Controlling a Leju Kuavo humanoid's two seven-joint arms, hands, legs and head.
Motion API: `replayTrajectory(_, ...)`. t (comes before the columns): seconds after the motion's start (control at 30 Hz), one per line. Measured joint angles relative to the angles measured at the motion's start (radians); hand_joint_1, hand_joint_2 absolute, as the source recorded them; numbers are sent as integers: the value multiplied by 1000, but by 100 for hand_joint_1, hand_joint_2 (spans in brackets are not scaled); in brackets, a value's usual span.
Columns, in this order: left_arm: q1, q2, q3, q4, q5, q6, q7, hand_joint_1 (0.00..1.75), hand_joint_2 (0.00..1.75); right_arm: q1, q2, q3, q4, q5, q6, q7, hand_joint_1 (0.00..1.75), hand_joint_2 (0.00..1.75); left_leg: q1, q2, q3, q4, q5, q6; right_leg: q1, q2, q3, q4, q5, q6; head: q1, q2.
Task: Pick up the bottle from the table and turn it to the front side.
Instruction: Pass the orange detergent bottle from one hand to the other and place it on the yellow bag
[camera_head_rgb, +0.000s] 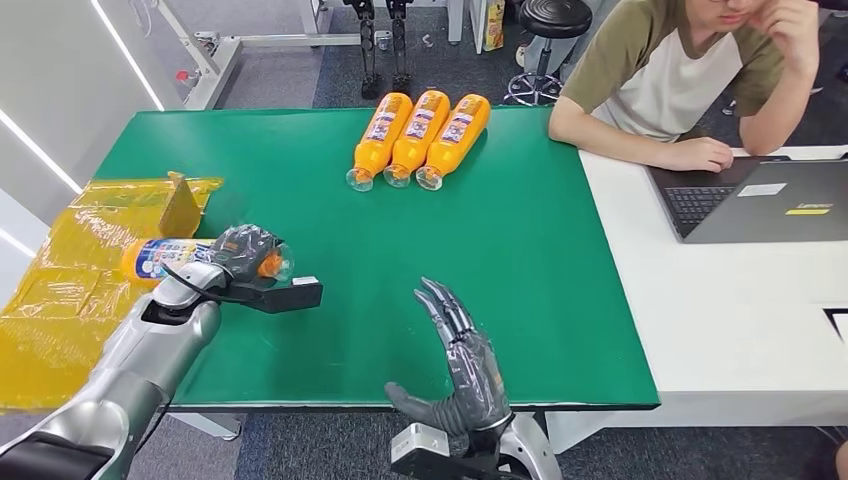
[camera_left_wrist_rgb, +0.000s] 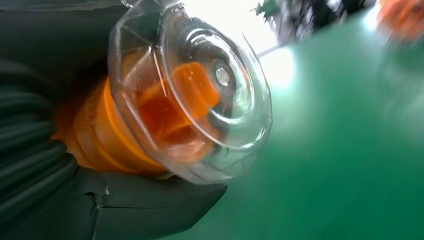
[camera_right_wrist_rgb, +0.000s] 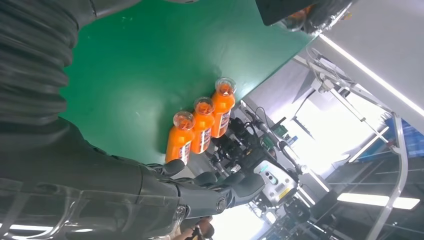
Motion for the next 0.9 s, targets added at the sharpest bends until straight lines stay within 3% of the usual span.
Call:
replayTrajectory(0.17,0,11,0,40,14,-67,82,175,175,31,8,-10,-26,20,20,5,0,175,0,0,0,0,0,0,0,0,0,0,0,0,0,0)
replayTrajectory(0.4,1,16,1,62,26,-68,90,175,175,50,19,-19,-51,35,39,9,0,175,0,0,-1,0,0,0,0,-1,0,0,0,0,0,0)
replayTrajectory(0.77,13,9,1,65,27,-34,-9,175,175,58,20,-25,-64,36,50,8,0,175,0,0,-1,0,0,0,0,-1,0,0,0,0,0,0)
replayTrajectory(0.8,14,7,1,65,27,-30,-13,164,175,58,20,-25,-64,36,50,8,0,175,0,0,-1,0,0,0,0,-1,0,0,0,0,0,0)
replayTrajectory(0.9,17,0,1,65,27,-14,-29,34,175,60,20,-26,-66,37,52,9,0,175,0,0,-1,0,0,0,0,-1,0,0,0,0,0,0)
